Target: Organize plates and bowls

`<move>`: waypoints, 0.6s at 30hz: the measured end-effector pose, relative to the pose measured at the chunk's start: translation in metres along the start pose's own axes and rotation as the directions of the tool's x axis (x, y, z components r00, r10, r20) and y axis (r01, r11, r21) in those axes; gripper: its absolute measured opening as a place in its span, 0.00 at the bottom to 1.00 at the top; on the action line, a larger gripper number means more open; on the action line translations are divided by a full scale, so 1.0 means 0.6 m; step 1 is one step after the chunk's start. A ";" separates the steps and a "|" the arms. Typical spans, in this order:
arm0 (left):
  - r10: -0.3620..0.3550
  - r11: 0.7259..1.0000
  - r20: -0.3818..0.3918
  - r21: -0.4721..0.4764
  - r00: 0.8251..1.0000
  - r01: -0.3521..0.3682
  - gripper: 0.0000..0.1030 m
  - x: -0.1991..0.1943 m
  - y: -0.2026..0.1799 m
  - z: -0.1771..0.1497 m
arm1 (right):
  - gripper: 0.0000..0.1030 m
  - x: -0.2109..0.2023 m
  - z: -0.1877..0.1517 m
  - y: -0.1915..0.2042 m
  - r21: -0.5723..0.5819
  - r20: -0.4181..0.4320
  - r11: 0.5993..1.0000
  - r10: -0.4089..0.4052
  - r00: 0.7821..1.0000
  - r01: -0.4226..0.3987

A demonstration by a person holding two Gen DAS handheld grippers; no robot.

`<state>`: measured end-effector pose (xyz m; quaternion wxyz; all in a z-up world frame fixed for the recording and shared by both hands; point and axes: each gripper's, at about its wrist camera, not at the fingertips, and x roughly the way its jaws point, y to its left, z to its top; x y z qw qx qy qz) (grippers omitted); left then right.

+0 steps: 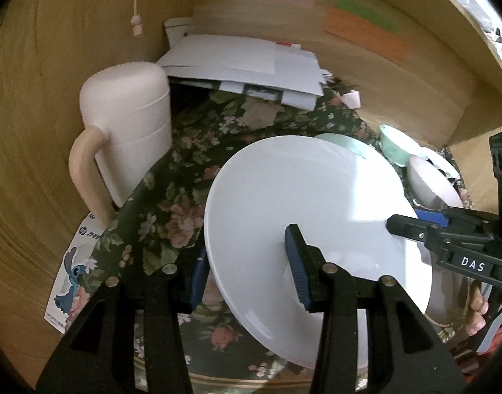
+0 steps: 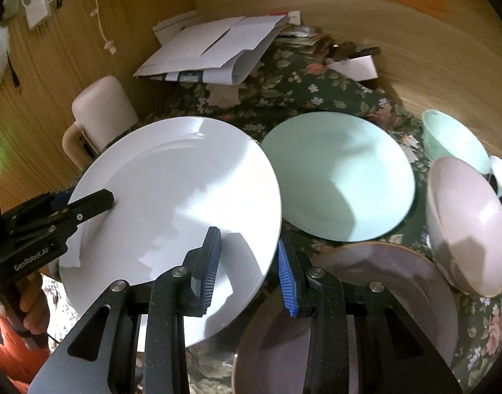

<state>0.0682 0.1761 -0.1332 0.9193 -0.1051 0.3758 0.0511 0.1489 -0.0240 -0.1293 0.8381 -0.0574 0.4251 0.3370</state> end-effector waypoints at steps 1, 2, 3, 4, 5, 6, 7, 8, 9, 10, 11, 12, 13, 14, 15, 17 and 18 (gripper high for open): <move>-0.003 1.000 0.003 0.004 1.000 0.003 0.43 -0.002 -0.004 0.000 | 0.30 -0.003 -0.001 -0.002 0.004 0.005 1.000 -0.001 1.000 0.001; -0.007 1.000 0.006 0.008 1.000 0.007 0.43 -0.005 -0.009 0.001 | 0.30 -0.007 -0.003 -0.006 0.008 0.009 1.000 -0.002 1.000 0.002; -0.009 1.000 0.009 0.012 1.000 0.009 0.43 -0.007 -0.013 0.001 | 0.30 -0.011 -0.005 -0.008 0.012 0.013 1.000 -0.003 1.000 0.003; -0.014 1.000 0.011 0.016 1.000 0.013 0.43 -0.008 -0.020 0.002 | 0.30 -0.017 -0.008 -0.012 0.017 0.017 1.000 -0.005 1.000 0.005; -0.017 1.000 0.013 0.018 1.000 0.017 0.43 -0.010 -0.024 0.002 | 0.30 -0.021 -0.009 -0.015 0.019 0.020 1.000 -0.006 1.000 0.006; -0.021 1.000 0.015 0.022 1.000 0.021 0.43 -0.011 -0.030 0.002 | 0.30 -0.026 -0.012 -0.019 0.022 0.024 1.000 -0.009 1.000 0.009; -0.024 0.999 0.017 0.024 1.000 0.024 0.43 -0.013 -0.033 0.002 | 0.30 -0.028 -0.013 -0.023 0.024 0.027 1.000 -0.011 1.000 0.011; -0.028 0.999 0.019 0.027 0.999 0.028 0.43 -0.014 -0.039 0.002 | 0.30 -0.032 -0.015 -0.027 0.028 0.031 1.000 -0.014 0.999 0.013; -0.031 0.999 0.021 0.030 0.999 0.030 0.43 -0.014 -0.045 0.002 | 0.30 -0.036 -0.017 -0.030 0.032 0.035 0.999 -0.017 0.999 0.016; -0.035 0.999 0.023 0.033 0.999 0.034 0.43 -0.014 -0.050 0.002 | 0.30 -0.041 -0.020 -0.035 0.037 0.041 0.999 -0.021 0.999 0.020; -0.040 0.999 0.025 0.037 0.999 0.039 0.43 -0.015 -0.056 0.002 | 0.30 -0.044 -0.022 -0.039 0.042 0.044 0.999 -0.024 0.999 0.022; -0.046 0.998 0.025 0.040 0.999 0.045 0.43 -0.015 -0.062 0.003 | 0.30 -0.048 -0.025 -0.044 0.050 0.048 0.998 -0.028 0.998 0.025; -0.052 0.998 0.025 0.044 0.998 0.051 0.43 -0.014 -0.067 0.003 | 0.30 -0.051 -0.027 -0.049 0.055 0.050 0.998 -0.031 0.998 0.028; -0.059 0.997 0.024 0.049 0.998 0.057 0.43 -0.015 -0.074 0.002 | 0.30 -0.055 -0.030 -0.054 0.063 0.053 0.998 -0.034 0.998 0.031; -0.064 0.997 0.023 0.053 0.998 0.063 0.43 -0.014 -0.080 0.002 | 0.30 -0.060 -0.033 -0.059 0.065 0.051 0.997 -0.035 0.998 0.031; -0.076 0.995 0.019 0.063 0.997 0.075 0.43 -0.014 -0.093 -0.001 | 0.30 -0.068 -0.039 -0.069 0.079 0.057 0.996 -0.044 0.997 0.039; -0.082 0.995 0.015 0.067 0.997 0.080 0.42 -0.013 -0.099 -0.001 | 0.30 -0.072 -0.042 -0.073 0.085 0.059 0.995 -0.048 0.997 0.043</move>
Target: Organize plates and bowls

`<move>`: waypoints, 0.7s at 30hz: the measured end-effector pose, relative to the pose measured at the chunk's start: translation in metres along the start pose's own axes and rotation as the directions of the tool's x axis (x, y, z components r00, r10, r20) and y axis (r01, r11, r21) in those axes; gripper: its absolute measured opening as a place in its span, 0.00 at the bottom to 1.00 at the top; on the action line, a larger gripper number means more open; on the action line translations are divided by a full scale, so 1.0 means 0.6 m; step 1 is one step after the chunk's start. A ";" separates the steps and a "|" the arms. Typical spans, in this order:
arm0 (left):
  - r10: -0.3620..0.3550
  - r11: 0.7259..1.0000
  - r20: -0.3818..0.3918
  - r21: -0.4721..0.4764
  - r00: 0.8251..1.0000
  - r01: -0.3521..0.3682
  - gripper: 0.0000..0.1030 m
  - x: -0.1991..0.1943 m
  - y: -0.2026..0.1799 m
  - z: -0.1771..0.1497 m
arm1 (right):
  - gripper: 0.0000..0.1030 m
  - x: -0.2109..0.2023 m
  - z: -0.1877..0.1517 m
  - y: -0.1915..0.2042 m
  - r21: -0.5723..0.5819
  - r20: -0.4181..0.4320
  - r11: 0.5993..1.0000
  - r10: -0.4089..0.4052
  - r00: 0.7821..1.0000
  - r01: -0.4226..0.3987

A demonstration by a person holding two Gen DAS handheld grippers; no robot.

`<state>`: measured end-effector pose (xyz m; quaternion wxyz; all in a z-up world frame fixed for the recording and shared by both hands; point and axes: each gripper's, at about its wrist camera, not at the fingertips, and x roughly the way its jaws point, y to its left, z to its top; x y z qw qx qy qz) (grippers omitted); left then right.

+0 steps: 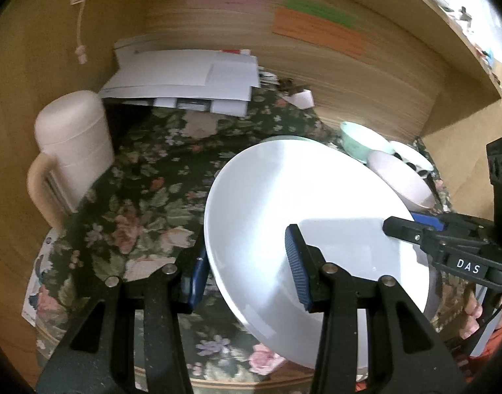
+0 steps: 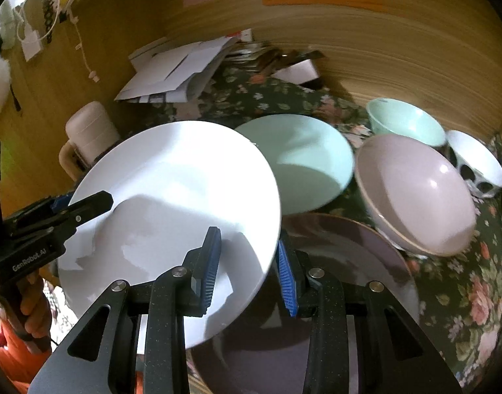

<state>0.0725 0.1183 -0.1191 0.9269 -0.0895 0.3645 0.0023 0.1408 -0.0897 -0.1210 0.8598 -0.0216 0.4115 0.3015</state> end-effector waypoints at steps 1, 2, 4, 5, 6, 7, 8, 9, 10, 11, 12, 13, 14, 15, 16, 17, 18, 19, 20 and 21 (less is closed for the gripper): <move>-0.009 1.000 -0.004 0.004 1.000 0.009 0.43 0.002 -0.007 0.000 | 0.30 -0.004 -0.002 -0.006 0.007 0.003 1.000 -0.004 1.000 0.004; -0.016 1.000 -0.007 0.007 1.000 0.016 0.43 0.003 -0.011 -0.001 | 0.30 -0.008 -0.004 -0.012 0.015 0.006 1.000 -0.007 1.000 0.007; -0.028 1.000 -0.014 0.013 1.000 0.029 0.43 0.007 -0.022 -0.001 | 0.30 -0.014 -0.009 -0.023 0.030 0.007 0.999 -0.018 1.000 0.018; -0.034 0.999 -0.016 0.016 0.999 0.034 0.43 0.010 -0.029 -0.001 | 0.30 -0.016 -0.012 -0.029 0.038 0.007 0.999 -0.023 1.000 0.023; -0.041 0.999 -0.019 0.021 0.999 0.041 0.43 0.012 -0.035 -0.002 | 0.30 -0.019 -0.015 -0.033 0.044 0.005 0.999 -0.028 1.000 0.028; -0.045 0.999 -0.022 0.024 0.999 0.046 0.43 0.014 -0.040 -0.003 | 0.30 -0.021 -0.018 -0.038 0.051 0.003 0.998 -0.034 0.999 0.034; -0.052 0.998 -0.026 0.026 0.998 0.053 0.43 0.017 -0.046 -0.003 | 0.30 -0.023 -0.021 -0.044 0.057 0.001 0.998 -0.039 0.999 0.039; -0.057 0.998 -0.030 0.027 0.998 0.058 0.43 0.019 -0.050 -0.003 | 0.30 -0.025 -0.023 -0.048 0.062 -0.001 0.997 -0.043 0.999 0.043; -0.063 0.998 -0.035 0.026 0.997 0.064 0.43 0.022 -0.055 -0.004 | 0.30 -0.027 -0.026 -0.053 0.068 -0.002 0.997 -0.046 0.999 0.046; -0.069 0.997 -0.041 0.025 0.997 0.070 0.43 0.025 -0.059 -0.005 | 0.30 -0.029 -0.028 -0.058 0.074 -0.005 0.996 -0.049 0.999 0.049; -0.073 0.997 -0.047 0.025 0.996 0.074 0.43 0.029 -0.064 -0.006 | 0.30 -0.030 -0.032 -0.063 0.081 -0.007 0.995 -0.053 0.999 0.053; -0.075 0.997 -0.051 0.025 0.996 0.077 0.42 0.032 -0.068 -0.007 | 0.30 -0.031 -0.034 -0.067 0.084 -0.008 0.995 -0.055 0.998 0.056; -0.078 0.997 -0.057 0.025 0.995 0.080 0.42 0.035 -0.073 -0.009 | 0.30 -0.033 -0.036 -0.071 0.088 -0.010 0.994 -0.058 0.998 0.059; -0.080 0.996 -0.061 0.027 0.995 0.082 0.43 0.038 -0.077 -0.011 | 0.30 -0.034 -0.039 -0.076 0.093 -0.011 0.994 -0.061 0.998 0.061; -0.083 0.996 -0.066 0.028 0.994 0.085 0.43 0.040 -0.081 -0.013 | 0.30 -0.036 -0.043 -0.081 0.096 -0.014 0.993 -0.063 0.998 0.064; -0.085 0.996 -0.073 0.030 0.994 0.088 0.43 0.043 -0.085 -0.015 | 0.30 -0.037 -0.047 -0.085 0.101 -0.017 0.993 -0.065 0.998 0.066; -0.087 0.996 -0.078 0.031 0.993 0.089 0.43 0.046 -0.089 -0.016 | 0.30 -0.037 -0.050 -0.089 0.114 -0.033 0.991 -0.068 0.997 0.071; -0.088 0.995 -0.084 0.032 0.993 0.091 0.43 0.049 -0.093 -0.018 | 0.30 -0.038 -0.054 -0.095 0.119 -0.038 0.990 -0.069 0.997 0.073; -0.090 0.995 -0.091 0.033 0.992 0.093 0.42 0.052 -0.098 -0.021 | 0.30 -0.037 -0.056 -0.097 0.123 -0.041 0.990 -0.070 0.997 0.074; -0.092 0.995 -0.098 0.033 0.991 0.095 0.43 0.054 -0.101 -0.023 | 0.30 -0.037 -0.059 -0.100 0.126 -0.045 0.989 -0.071 0.996 0.076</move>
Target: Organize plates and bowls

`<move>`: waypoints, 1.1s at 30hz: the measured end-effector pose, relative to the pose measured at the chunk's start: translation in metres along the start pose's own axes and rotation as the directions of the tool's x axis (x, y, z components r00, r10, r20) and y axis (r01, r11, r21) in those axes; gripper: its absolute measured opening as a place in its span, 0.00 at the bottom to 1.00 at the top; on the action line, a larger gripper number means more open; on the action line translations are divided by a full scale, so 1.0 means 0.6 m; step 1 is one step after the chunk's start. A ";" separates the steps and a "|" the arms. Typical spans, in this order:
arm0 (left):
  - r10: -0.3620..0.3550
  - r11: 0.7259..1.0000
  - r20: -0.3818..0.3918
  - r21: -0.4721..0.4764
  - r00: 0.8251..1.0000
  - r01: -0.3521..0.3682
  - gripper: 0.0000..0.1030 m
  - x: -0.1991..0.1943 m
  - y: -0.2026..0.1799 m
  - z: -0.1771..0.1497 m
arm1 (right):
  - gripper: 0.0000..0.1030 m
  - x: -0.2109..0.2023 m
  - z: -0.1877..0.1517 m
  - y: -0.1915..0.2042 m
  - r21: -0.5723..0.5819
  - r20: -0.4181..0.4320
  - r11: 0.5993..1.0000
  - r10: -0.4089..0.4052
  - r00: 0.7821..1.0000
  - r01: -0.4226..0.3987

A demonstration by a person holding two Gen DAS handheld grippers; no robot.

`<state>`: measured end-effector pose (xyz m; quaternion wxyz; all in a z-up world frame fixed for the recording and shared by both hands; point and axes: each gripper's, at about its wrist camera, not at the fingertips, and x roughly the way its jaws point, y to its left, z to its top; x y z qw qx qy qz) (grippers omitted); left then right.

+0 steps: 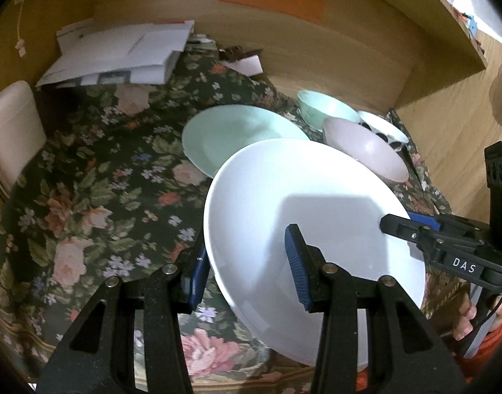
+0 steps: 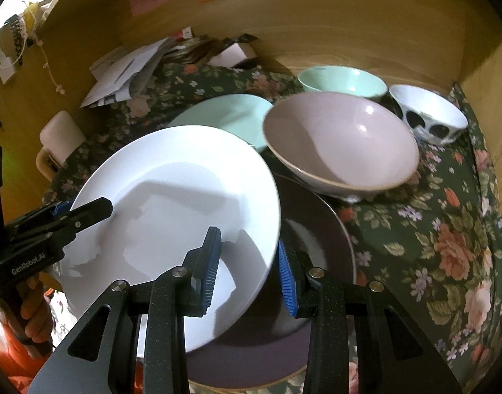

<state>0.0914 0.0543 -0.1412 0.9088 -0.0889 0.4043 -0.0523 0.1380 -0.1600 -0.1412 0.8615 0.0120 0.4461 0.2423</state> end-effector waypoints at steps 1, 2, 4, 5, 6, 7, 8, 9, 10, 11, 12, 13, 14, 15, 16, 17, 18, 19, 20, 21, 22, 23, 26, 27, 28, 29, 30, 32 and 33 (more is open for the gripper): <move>-0.002 1.000 -0.005 0.000 1.000 0.002 0.43 0.003 -0.002 -0.001 | 0.30 0.001 -0.003 -0.005 0.003 -0.005 1.000 -0.003 1.000 0.003; -0.003 1.000 -0.011 0.000 1.000 0.003 0.43 0.006 -0.006 -0.004 | 0.30 0.001 -0.006 -0.008 0.007 -0.008 1.000 -0.004 1.000 0.004; -0.002 1.000 -0.021 0.003 1.000 0.002 0.43 0.012 -0.011 -0.007 | 0.30 0.002 -0.010 -0.016 0.014 -0.016 1.000 -0.005 1.000 0.006; -0.002 1.000 -0.027 0.004 1.000 0.002 0.43 0.015 -0.015 -0.008 | 0.30 0.002 -0.013 -0.019 0.017 -0.018 1.000 -0.006 1.000 0.006; -0.002 1.000 -0.033 0.006 0.999 0.002 0.43 0.017 -0.017 -0.010 | 0.30 0.002 -0.015 -0.023 0.020 -0.021 1.000 -0.007 1.000 0.007; -0.003 1.000 -0.038 0.007 0.999 0.003 0.42 0.020 -0.020 -0.012 | 0.30 0.002 -0.017 -0.025 0.023 -0.022 1.000 -0.008 1.000 0.008; -0.004 1.000 -0.043 0.009 0.999 0.004 0.43 0.023 -0.024 -0.013 | 0.30 0.003 -0.019 -0.028 0.026 -0.025 1.000 -0.009 1.000 0.009; -0.003 1.000 -0.047 0.011 0.999 0.004 0.42 0.024 -0.027 -0.015 | 0.30 0.003 -0.020 -0.031 0.030 -0.028 1.000 -0.008 1.000 0.009; -0.004 1.000 -0.052 0.013 0.999 0.004 0.42 0.027 -0.030 -0.016 | 0.30 0.003 -0.022 -0.034 0.035 -0.030 0.999 -0.008 1.000 0.009; -0.004 1.000 -0.057 0.014 0.998 0.005 0.42 0.029 -0.033 -0.018 | 0.30 0.003 -0.023 -0.037 0.038 -0.033 0.999 -0.009 0.999 0.010; -0.004 1.000 -0.062 0.016 0.998 0.005 0.42 0.031 -0.036 -0.019 | 0.30 0.003 -0.024 -0.040 0.040 -0.035 0.999 -0.010 0.999 0.011; -0.003 1.000 -0.065 0.018 0.998 0.005 0.42 0.033 -0.038 -0.020 | 0.30 0.003 -0.026 -0.042 0.042 -0.038 0.999 -0.012 0.999 0.013; -0.002 1.000 -0.069 0.020 0.998 0.004 0.43 0.035 -0.042 -0.022 | 0.30 0.003 -0.027 -0.045 0.044 -0.040 0.999 -0.012 0.999 0.014; -0.001 1.000 -0.073 0.022 0.997 0.003 0.43 0.037 -0.043 -0.022 | 0.30 0.003 -0.028 -0.047 0.046 -0.042 0.999 -0.012 0.999 0.014; 0.000 1.000 -0.077 0.023 0.997 0.002 0.42 0.039 -0.045 -0.023 | 0.30 0.003 -0.029 -0.050 0.048 -0.043 0.999 -0.011 0.999 0.013; 0.000 1.000 -0.082 0.022 0.997 0.002 0.42 0.041 -0.046 -0.024 | 0.30 0.002 -0.031 -0.051 0.051 -0.044 0.999 -0.011 0.999 0.013; 0.000 1.000 -0.088 0.022 0.996 0.002 0.42 0.043 -0.046 -0.024 | 0.30 0.002 -0.031 -0.053 0.053 -0.045 0.999 -0.010 0.999 0.012; 0.000 1.000 -0.091 0.021 0.996 0.002 0.42 0.045 -0.047 -0.025 | 0.30 0.002 -0.032 -0.055 0.054 -0.047 0.998 -0.009 0.999 0.012; 0.002 1.000 -0.094 0.023 0.996 0.000 0.42 0.047 -0.049 -0.025 | 0.30 0.002 -0.032 -0.055 0.055 -0.049 0.998 -0.010 0.999 0.012; 0.006 1.000 -0.093 0.026 0.996 -0.003 0.42 0.047 -0.050 -0.025 | 0.30 0.003 -0.032 -0.056 0.055 -0.052 0.998 -0.009 0.999 0.012; 0.009 1.000 -0.093 0.028 0.996 -0.007 0.42 0.047 -0.051 -0.026 | 0.30 0.002 -0.033 -0.057 0.054 -0.050 0.998 -0.007 0.999 0.009; 0.009 1.000 -0.095 0.024 0.995 -0.006 0.42 0.048 -0.051 -0.026 | 0.30 0.002 -0.033 -0.057 0.052 -0.049 0.999 -0.005 0.999 0.008; 0.006 1.000 -0.100 0.018 0.995 -0.004 0.42 0.050 -0.052 -0.027 | 0.30 0.001 -0.033 -0.057 0.045 -0.044 0.999 -0.009 0.999 0.011; 0.011 1.000 -0.099 0.019 0.995 -0.009 0.43 0.051 -0.053 -0.028 | 0.30 0.001 -0.033 -0.057 0.044 -0.045 0.999 -0.010 0.999 0.012; 0.014 1.000 -0.098 0.020 0.995 -0.012 0.43 0.051 -0.053 -0.028 | 0.30 0.000 -0.032 -0.058 0.045 -0.045 0.999 -0.005 0.999 0.007; 0.015 1.000 -0.098 0.019 0.995 -0.013 0.43 0.052 -0.054 -0.029 | 0.30 0.000 -0.033 -0.057 0.047 -0.046 0.999 -0.003 0.999 0.005; 0.012 1.000 -0.101 0.016 0.995 -0.010 0.43 0.053 -0.054 -0.029 | 0.31 0.000 -0.033 -0.057 0.048 -0.046 0.999 0.000 0.999 0.002; 0.008 1.000 -0.107 0.011 0.994 -0.007 0.42 0.055 -0.054 -0.028 | 0.32 -0.002 -0.033 -0.060 0.049 -0.044 0.999 0.009 0.999 -0.007; 0.007 1.000 -0.108 0.009 0.994 -0.006 0.43 0.055 -0.054 -0.029 | 0.32 -0.003 -0.034 -0.060 0.049 -0.043 0.999 0.011 0.999 -0.009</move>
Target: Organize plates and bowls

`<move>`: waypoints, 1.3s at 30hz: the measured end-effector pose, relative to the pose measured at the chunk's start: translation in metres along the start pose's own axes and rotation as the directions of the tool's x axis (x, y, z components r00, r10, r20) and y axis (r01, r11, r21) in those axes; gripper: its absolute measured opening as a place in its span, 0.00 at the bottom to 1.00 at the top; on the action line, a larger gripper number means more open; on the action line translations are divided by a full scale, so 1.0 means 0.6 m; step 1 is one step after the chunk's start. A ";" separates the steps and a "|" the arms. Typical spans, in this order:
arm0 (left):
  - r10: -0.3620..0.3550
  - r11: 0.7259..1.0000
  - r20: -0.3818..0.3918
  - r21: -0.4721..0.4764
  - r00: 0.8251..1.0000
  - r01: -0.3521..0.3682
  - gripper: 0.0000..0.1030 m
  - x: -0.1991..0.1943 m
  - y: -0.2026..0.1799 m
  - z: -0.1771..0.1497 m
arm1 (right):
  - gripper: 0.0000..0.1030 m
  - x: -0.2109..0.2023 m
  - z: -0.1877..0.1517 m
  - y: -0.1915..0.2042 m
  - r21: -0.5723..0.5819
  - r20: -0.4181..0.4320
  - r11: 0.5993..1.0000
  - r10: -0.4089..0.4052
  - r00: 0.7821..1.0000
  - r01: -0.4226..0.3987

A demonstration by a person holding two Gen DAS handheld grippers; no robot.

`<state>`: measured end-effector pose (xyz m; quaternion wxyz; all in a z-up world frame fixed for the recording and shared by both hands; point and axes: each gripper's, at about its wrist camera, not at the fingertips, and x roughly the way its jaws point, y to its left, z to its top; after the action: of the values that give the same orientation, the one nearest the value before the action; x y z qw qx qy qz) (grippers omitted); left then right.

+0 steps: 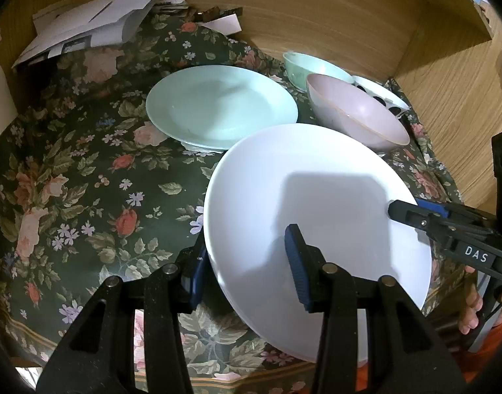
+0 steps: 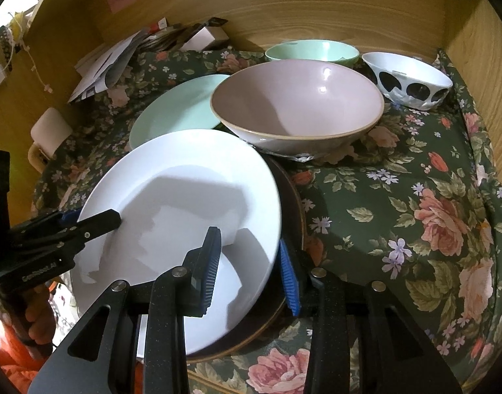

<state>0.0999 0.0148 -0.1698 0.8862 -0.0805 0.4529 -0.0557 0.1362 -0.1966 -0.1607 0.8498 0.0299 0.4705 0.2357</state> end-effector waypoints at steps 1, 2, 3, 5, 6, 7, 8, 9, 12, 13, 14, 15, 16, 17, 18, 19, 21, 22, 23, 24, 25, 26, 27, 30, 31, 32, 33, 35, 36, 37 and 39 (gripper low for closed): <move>-0.002 1.000 -0.001 -0.001 1.000 0.002 0.43 0.001 0.000 0.000 | 0.32 -0.001 -0.001 -0.001 0.000 0.000 1.000 0.002 1.000 -0.002; -0.005 1.000 -0.004 -0.002 1.000 0.005 0.43 0.001 0.000 0.000 | 0.32 -0.002 -0.001 -0.002 0.002 -0.001 1.000 0.004 1.000 -0.004; -0.007 1.000 -0.005 -0.004 1.000 0.007 0.43 0.002 0.000 0.001 | 0.32 -0.003 -0.001 -0.002 0.000 -0.005 1.000 0.004 1.000 -0.004; -0.014 1.000 -0.010 -0.008 1.000 0.014 0.43 0.003 0.001 0.001 | 0.32 -0.005 -0.001 -0.003 0.001 -0.009 1.000 0.008 1.000 -0.008; -0.015 1.000 -0.010 -0.008 1.000 0.015 0.43 0.003 0.000 0.001 | 0.32 -0.006 -0.001 -0.004 0.002 -0.007 1.000 0.009 1.000 -0.009; -0.016 1.000 -0.011 -0.008 1.000 0.016 0.43 0.004 0.000 0.001 | 0.32 -0.006 -0.002 -0.005 0.003 -0.006 1.000 0.010 1.000 -0.010; -0.017 1.000 -0.011 -0.009 1.000 0.017 0.43 0.004 0.000 0.001 | 0.31 -0.008 -0.003 -0.005 0.004 -0.006 1.000 0.011 1.000 -0.010; -0.016 1.000 -0.011 -0.009 1.000 0.016 0.42 0.005 0.000 0.001 | 0.30 -0.009 -0.003 -0.006 0.006 -0.005 1.000 0.009 1.000 -0.009; 0.003 1.000 -0.002 0.009 1.000 -0.003 0.42 0.003 -0.003 0.000 | 0.30 -0.014 -0.005 -0.011 0.028 0.001 0.999 0.017 1.000 -0.017; 0.005 1.000 -0.002 0.011 1.000 -0.005 0.42 0.003 -0.004 0.001 | 0.30 -0.015 -0.005 -0.012 0.029 0.004 0.999 0.016 1.000 -0.016; 0.005 1.000 -0.002 0.010 1.000 -0.005 0.42 0.003 -0.004 0.001 | 0.30 -0.017 -0.004 -0.013 0.029 0.006 0.999 0.014 1.000 -0.014; 0.002 1.000 -0.001 0.012 1.000 -0.002 0.42 0.003 -0.004 0.001 | 0.30 -0.018 -0.004 -0.013 0.030 0.009 0.999 0.011 1.000 -0.011; 0.000 1.000 -0.001 0.015 1.000 0.000 0.42 0.003 -0.006 0.001 | 0.30 -0.020 -0.004 -0.013 0.028 0.017 1.000 -0.004 1.000 0.004; 0.006 1.000 0.001 0.017 1.000 -0.006 0.42 0.002 -0.008 0.002 | 0.30 -0.024 -0.004 -0.012 0.021 0.026 0.999 -0.026 0.999 0.026; 0.013 1.000 0.004 0.021 1.000 -0.013 0.42 0.002 -0.009 0.002 | 0.30 -0.027 -0.003 -0.013 0.017 0.032 0.999 -0.032 0.999 0.032; 0.017 1.000 0.006 0.022 1.000 -0.017 0.42 0.001 -0.010 0.003 | 0.30 -0.031 -0.003 -0.015 0.018 0.033 1.000 -0.025 0.999 0.024; 0.022 0.999 0.006 0.025 1.000 -0.022 0.42 0.001 -0.011 0.004 | 0.30 -0.033 -0.002 -0.017 0.018 0.034 0.999 -0.031 0.999 0.031; 0.023 0.999 0.005 0.029 1.000 -0.023 0.42 0.001 -0.011 0.006 | 0.30 -0.034 -0.002 -0.018 0.015 0.035 0.999 -0.036 0.999 0.036; 0.025 0.999 0.006 0.033 1.000 -0.025 0.42 0.001 -0.012 0.007 | 0.30 -0.034 -0.002 -0.018 0.014 0.036 0.999 -0.038 0.999 0.037; 0.027 0.999 0.012 0.040 1.000 -0.028 0.42 -0.001 -0.012 0.009 | 0.30 -0.035 -0.001 -0.018 0.014 0.038 0.999 -0.037 0.999 0.036; 0.031 0.998 0.022 0.046 0.999 -0.032 0.42 -0.005 -0.013 0.011 | 0.30 -0.036 0.001 -0.018 0.015 0.040 0.999 -0.031 0.999 0.030; 0.036 0.998 0.035 0.052 0.999 -0.038 0.42 -0.011 -0.013 0.014 | 0.31 -0.038 0.002 -0.018 0.016 0.044 1.000 -0.025 0.999 0.024; 0.040 0.998 0.044 0.056 0.998 -0.042 0.43 -0.016 -0.012 0.018 | 0.31 -0.040 0.005 -0.017 0.015 0.049 1.000 -0.019 0.999 0.018; 0.058 0.997 0.069 0.053 0.996 -0.061 0.50 -0.030 -0.005 0.035 | 0.32 -0.044 0.017 -0.009 -0.006 0.066 1.000 -0.017 0.998 0.017; 0.067 0.996 0.080 0.050 0.995 -0.071 0.56 -0.035 -0.002 0.039 | 0.33 -0.046 0.023 -0.006 -0.015 0.074 1.000 -0.016 0.997 0.017; 0.080 0.995 0.096 0.046 0.992 -0.085 0.58 -0.041 0.002 0.045 | 0.36 -0.048 0.030 -0.002 -0.027 0.083 1.000 -0.015 0.996 0.017; 0.093 0.994 0.109 0.041 0.990 -0.098 0.62 -0.046 0.006 0.051 | 0.39 -0.049 0.037 0.001 -0.036 0.091 0.999 -0.014 0.996 0.017; 0.113 0.993 0.131 0.029 0.985 -0.118 0.64 -0.056 0.015 0.064 | 0.42 -0.052 0.052 0.010 -0.059 0.115 0.998 -0.015 0.993 0.021; 0.120 0.992 0.137 0.023 0.983 -0.125 0.66 -0.060 0.020 0.071 | 0.43 -0.054 0.059 0.015 -0.070 0.125 0.997 -0.013 0.992 0.022; 0.126 0.991 0.142 0.018 0.982 -0.129 0.67 -0.063 0.026 0.077 | 0.44 -0.054 0.070 0.021 -0.086 0.136 0.996 -0.011 0.991 0.023; 0.138 0.990 0.149 0.002 0.979 -0.140 0.67 -0.069 0.039 0.092 | 0.46 -0.053 0.084 0.026 -0.106 0.148 0.994 -0.006 0.989 0.022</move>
<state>0.1213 0.0497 -0.1093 0.9197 -0.0470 0.3898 0.0097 0.1575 -0.1875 -0.1035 0.8843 -0.0020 0.3932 0.2517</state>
